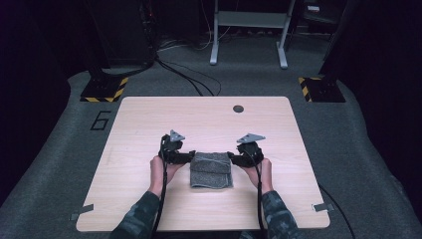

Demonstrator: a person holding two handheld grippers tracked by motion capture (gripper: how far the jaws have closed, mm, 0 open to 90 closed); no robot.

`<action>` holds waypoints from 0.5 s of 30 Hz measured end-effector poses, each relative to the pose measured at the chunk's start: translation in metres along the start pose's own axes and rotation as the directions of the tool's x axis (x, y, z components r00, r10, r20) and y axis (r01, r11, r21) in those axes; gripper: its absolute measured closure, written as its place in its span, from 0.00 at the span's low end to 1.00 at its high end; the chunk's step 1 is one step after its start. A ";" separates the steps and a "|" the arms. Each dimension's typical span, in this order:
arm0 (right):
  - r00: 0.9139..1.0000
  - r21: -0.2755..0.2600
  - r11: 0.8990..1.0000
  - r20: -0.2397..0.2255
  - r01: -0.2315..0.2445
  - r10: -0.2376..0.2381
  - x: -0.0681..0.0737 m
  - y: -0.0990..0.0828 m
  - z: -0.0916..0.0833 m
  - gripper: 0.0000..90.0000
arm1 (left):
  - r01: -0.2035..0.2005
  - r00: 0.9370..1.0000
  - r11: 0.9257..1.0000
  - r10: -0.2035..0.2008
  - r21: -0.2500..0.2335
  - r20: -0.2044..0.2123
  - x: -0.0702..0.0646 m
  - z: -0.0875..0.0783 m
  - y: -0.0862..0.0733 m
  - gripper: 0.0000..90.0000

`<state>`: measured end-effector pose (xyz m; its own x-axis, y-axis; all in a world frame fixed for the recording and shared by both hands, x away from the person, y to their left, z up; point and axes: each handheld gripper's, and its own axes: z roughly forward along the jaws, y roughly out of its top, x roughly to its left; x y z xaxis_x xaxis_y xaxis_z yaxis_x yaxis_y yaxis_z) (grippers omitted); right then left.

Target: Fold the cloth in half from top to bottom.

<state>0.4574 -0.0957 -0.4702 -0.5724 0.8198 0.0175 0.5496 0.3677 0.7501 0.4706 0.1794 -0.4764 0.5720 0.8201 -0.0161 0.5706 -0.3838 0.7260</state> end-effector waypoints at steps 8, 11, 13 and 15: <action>0.998 0.066 0.997 -0.050 0.041 -0.038 0.018 -0.008 0.013 0.55 | -0.054 0.997 0.998 0.052 0.029 0.058 -0.019 0.001 -0.013 0.37; 0.997 0.072 0.995 -0.057 0.064 -0.060 0.025 -0.015 0.007 0.55 | -0.068 0.996 0.997 0.067 0.025 0.060 -0.024 -0.006 -0.021 0.36; 0.996 0.075 0.994 -0.063 0.075 -0.070 0.029 -0.020 0.004 0.55 | -0.070 0.996 0.997 0.068 0.018 0.063 -0.027 -0.010 -0.026 0.35; 0.996 0.083 0.994 -0.061 0.076 -0.071 0.031 -0.025 0.001 0.55 | -0.075 0.995 0.997 0.073 0.019 0.067 -0.029 -0.015 -0.032 0.35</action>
<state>0.4259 -0.0789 -0.4891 -0.6461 0.7632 0.0042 0.5528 0.4641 0.6921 0.4263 0.1742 -0.4890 0.6503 0.7596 -0.0085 0.5376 -0.4523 0.7116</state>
